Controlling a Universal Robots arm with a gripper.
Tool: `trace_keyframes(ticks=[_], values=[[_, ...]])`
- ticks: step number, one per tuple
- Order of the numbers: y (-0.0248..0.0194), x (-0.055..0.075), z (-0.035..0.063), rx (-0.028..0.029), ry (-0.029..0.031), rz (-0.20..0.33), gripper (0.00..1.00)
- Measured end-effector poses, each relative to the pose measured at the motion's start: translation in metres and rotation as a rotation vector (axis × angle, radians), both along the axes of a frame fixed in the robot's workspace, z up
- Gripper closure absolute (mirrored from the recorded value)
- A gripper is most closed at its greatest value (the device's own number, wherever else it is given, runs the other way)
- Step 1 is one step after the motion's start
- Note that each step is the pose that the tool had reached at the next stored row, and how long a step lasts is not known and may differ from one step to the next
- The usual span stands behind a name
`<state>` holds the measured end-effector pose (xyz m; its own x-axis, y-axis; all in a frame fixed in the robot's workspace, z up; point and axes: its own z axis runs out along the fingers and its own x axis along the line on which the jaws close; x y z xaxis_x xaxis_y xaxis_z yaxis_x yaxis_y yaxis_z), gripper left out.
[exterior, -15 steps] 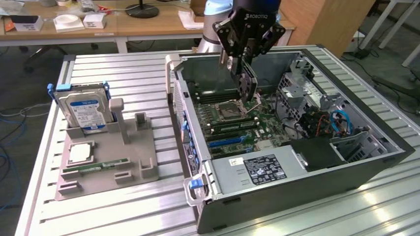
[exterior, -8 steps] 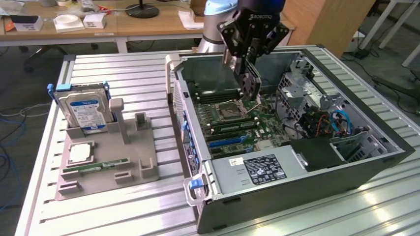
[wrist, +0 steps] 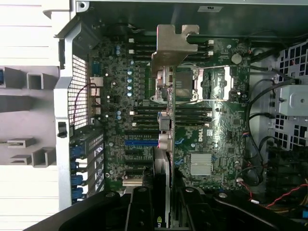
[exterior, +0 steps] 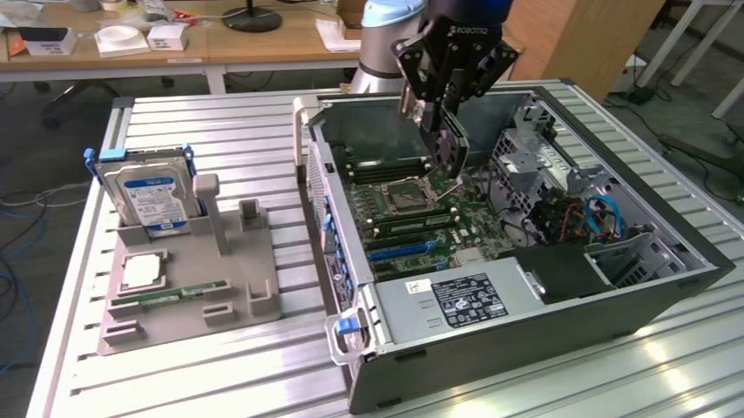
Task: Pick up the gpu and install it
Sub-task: 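Pick up the gpu and move the gpu toward the slot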
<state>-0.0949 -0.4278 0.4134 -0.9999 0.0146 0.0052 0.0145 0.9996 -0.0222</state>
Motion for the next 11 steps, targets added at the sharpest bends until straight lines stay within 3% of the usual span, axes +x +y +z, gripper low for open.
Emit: trace_keyframes(ticks=[11], values=[[0.0,0.0069,-0.0013,0.0001,0.0,0.0,0.74]])
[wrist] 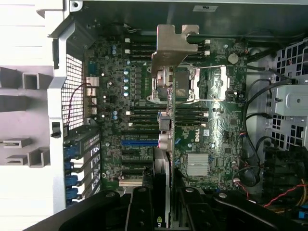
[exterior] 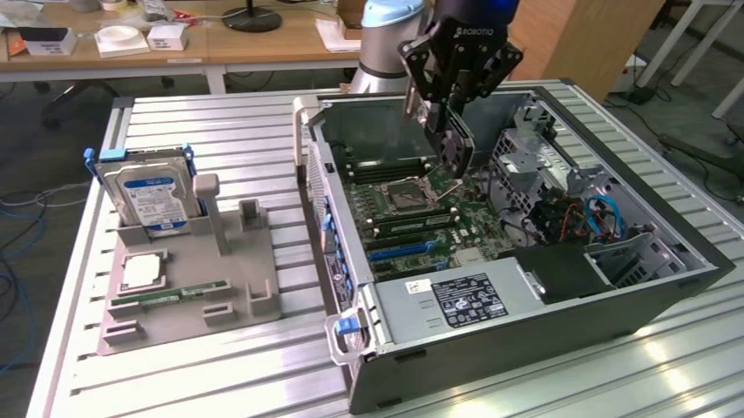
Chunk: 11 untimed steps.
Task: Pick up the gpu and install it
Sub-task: 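Pick up the gpu and move the gpu toward the slot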
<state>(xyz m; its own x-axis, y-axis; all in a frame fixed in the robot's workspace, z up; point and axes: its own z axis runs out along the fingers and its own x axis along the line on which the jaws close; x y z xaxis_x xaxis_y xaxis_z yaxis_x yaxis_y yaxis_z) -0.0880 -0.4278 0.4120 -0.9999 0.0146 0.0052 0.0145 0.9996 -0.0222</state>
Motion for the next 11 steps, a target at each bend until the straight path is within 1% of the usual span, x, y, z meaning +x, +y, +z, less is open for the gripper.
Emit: trace_keyframes(ticks=[11], values=[[0.0,0.0099,-0.0008,0.0,0.0,0.0,0.74]])
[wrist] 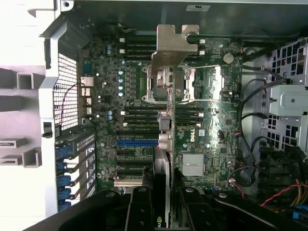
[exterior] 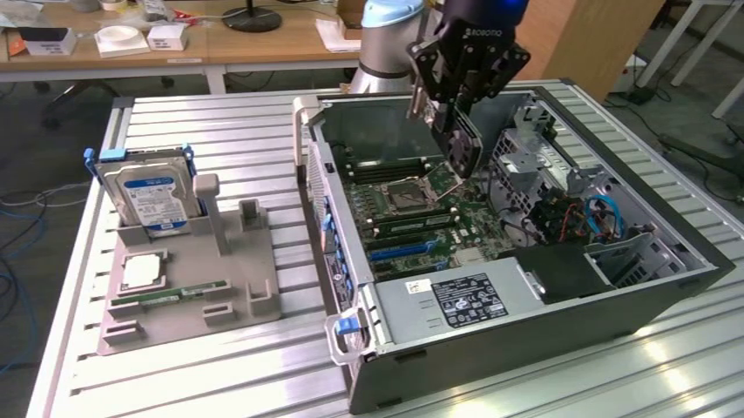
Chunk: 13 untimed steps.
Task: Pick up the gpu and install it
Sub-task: 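Pick up the gpu and move the gpu toward the slot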
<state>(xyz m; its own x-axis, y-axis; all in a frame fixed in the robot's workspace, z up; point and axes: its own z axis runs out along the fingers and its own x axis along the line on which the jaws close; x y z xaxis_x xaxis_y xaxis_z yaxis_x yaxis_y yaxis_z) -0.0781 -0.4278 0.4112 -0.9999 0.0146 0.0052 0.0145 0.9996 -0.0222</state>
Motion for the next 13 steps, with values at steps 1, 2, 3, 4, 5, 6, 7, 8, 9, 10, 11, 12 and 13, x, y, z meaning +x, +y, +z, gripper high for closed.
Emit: trace_keyframes(ticks=[1,2,3,4,5,6,7,8,9,10,11,12,13], values=[[0.0,0.001,-0.0001,-0.0001,0.0,0.0,0.74],[0.0,0.002,-0.0002,0.0,0.0,0.0,0.74],[0.0,0.003,-0.0002,-0.0001,0.0,0.0,0.74],[0.0,0.003,-0.0002,-0.0001,0.0,0.0,0.74],[0.0,0.004,-0.0002,-0.0001,0.0,0.0,0.74],[0.0,0.005,-0.0003,0.0,0.0,0.0,0.74],[0.0,0.006,-0.0003,0.0,0.0,0.0,0.74],[0.0,0.007,-0.0003,-0.0001,0.0,0.0,0.74],[0.0,0.008,-0.0004,-0.0001,0.0,0.0,0.74],[0.0,0.01,-0.0004,-0.0001,0.0,0.0,0.74],[0.0,0.011,-0.0004,-0.0001,0.0,0.0,0.74],[0.0,0.013,-0.0005,0.0,0.0,0.0,0.74],[0.0,0.014,-0.0005,0.0,0.0,0.0,0.74]])
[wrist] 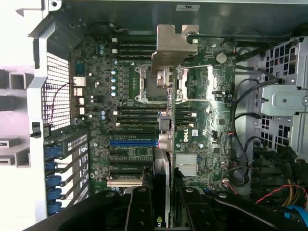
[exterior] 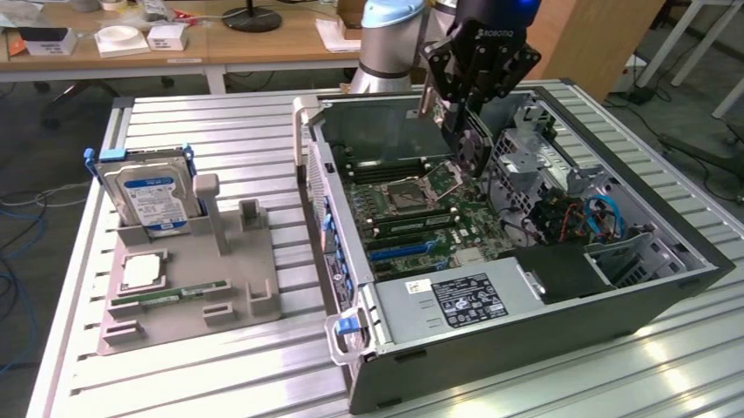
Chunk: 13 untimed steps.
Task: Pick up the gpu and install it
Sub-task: 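Pick up the gpu and move the gpu toward the slot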
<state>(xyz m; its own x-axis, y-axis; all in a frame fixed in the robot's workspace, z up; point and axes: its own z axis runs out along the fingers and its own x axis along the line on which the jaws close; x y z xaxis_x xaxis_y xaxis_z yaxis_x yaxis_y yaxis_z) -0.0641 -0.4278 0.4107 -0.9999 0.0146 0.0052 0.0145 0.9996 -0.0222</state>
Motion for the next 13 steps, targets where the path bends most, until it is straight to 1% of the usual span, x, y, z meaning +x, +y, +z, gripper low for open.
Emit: trace_keyframes(ticks=[13], values=[[0.0,0.014,-0.0005,0.0,0.0,0.0,0.74]])
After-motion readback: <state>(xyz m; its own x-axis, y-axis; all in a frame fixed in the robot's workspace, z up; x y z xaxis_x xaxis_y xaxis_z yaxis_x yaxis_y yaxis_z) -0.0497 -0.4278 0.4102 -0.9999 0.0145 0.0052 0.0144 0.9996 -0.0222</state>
